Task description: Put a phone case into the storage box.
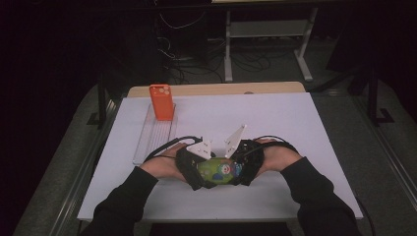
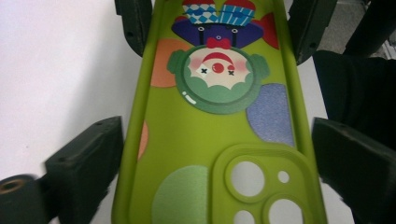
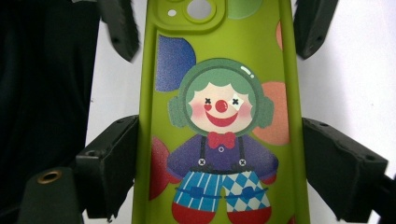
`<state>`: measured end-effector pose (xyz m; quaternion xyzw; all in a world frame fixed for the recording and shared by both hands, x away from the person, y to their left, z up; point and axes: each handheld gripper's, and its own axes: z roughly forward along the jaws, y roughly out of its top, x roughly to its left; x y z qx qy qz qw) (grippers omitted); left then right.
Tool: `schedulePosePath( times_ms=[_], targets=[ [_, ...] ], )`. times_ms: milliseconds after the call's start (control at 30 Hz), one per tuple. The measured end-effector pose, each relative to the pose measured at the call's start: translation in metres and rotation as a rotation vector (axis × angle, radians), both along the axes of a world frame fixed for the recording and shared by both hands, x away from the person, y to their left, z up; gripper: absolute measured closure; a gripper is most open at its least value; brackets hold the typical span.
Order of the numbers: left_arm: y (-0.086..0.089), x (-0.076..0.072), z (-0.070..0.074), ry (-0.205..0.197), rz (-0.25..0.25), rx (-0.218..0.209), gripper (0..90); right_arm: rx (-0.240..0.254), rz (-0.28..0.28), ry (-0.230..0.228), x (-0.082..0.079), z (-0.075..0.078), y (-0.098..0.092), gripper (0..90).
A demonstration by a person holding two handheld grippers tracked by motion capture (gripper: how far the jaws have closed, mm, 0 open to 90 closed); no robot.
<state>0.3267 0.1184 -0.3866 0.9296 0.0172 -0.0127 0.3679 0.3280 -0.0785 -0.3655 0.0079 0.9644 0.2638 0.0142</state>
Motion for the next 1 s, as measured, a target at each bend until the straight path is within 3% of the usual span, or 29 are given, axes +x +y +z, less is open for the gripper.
schedulePosePath(
  times_ms=[467, 600, 767, 900, 1000],
  targets=[
    [-0.003, -0.002, -0.004, 0.021, -0.005, 0.007, 14.3, 0.003, 0.013, 0.002, -0.002, -0.001, 0.002, 14.9],
    [-0.002, -0.002, -0.003, 0.047, -0.004, 0.006, 15.2, 0.021, 0.016, 0.015, -0.001, -0.002, 0.000, 14.5],
    [-0.002, -0.006, -0.004, 0.042, -0.003, 0.023, 15.5, 0.023, -0.002, 0.051, -0.001, -0.007, 0.000, 11.0],
    [0.001, -0.006, -0.004, 0.042, 0.026, 0.010, 15.5, 0.045, -0.041, 0.066, 0.001, -0.008, -0.003, 2.0],
    [0.004, -0.006, -0.005, 0.052, 0.071, 0.010, 15.5, 0.079, -0.072, 0.077, 0.004, -0.006, -0.009, 0.1]
  ],
)
